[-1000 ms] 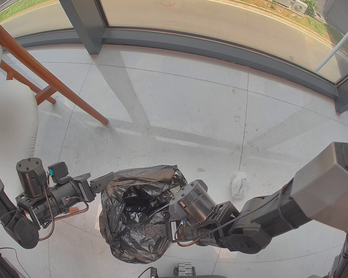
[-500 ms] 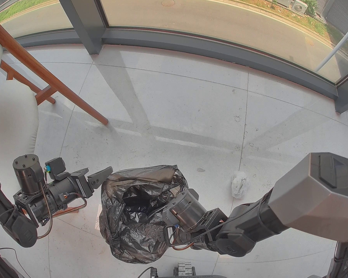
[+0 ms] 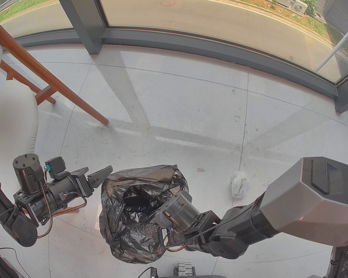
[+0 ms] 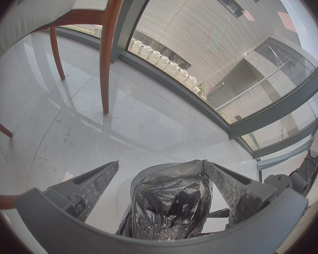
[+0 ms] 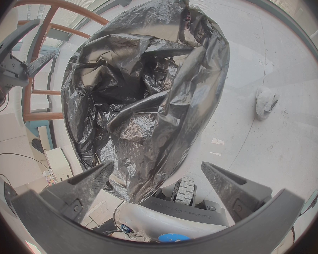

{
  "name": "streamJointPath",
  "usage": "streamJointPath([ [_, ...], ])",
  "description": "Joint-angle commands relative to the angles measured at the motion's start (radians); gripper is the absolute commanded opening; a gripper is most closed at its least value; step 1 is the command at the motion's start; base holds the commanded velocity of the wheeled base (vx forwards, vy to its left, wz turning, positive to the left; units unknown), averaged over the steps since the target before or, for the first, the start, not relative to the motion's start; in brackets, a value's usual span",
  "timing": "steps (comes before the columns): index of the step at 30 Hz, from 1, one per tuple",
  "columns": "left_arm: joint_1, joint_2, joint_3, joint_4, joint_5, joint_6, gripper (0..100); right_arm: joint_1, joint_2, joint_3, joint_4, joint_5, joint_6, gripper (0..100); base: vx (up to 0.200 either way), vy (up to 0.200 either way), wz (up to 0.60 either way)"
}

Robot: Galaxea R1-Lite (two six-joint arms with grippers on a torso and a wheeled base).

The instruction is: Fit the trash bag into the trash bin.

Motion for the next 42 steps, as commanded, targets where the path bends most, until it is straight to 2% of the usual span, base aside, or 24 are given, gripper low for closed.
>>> streamJointPath([
  [1, 0.000, 0.004, 0.000, 0.000, 0.000, -0.001, 100, 0.000, -0.002, -0.001, 0.000, 0.000, 0.002, 100, 0.000, 0.000, 0.00],
  [2, 0.000, 0.004, 0.000, 0.000, 0.001, -0.001, 100, 0.000, 0.000, -0.001, 0.000, 0.000, 0.004, 0, 0.000, 0.000, 0.00],
  [18, 0.003, 0.006, -0.026, 0.000, 0.006, -0.001, 100, 0.004, 0.006, 0.004, 0.006, -0.008, 0.007, 0, 0.000, 0.000, 0.00],
  [26, 0.001, 0.006, -0.023, 0.000, 0.006, -0.001, 100, -0.001, -0.078, 0.082, 0.117, -0.006, 0.042, 0, 0.000, 0.000, 0.00],
  [42, 0.001, 0.007, -0.022, 0.000, 0.007, 0.001, 100, -0.007, -0.080, 0.104, 0.103, -0.006, 0.036, 0, 0.000, 0.000, 0.00],
])
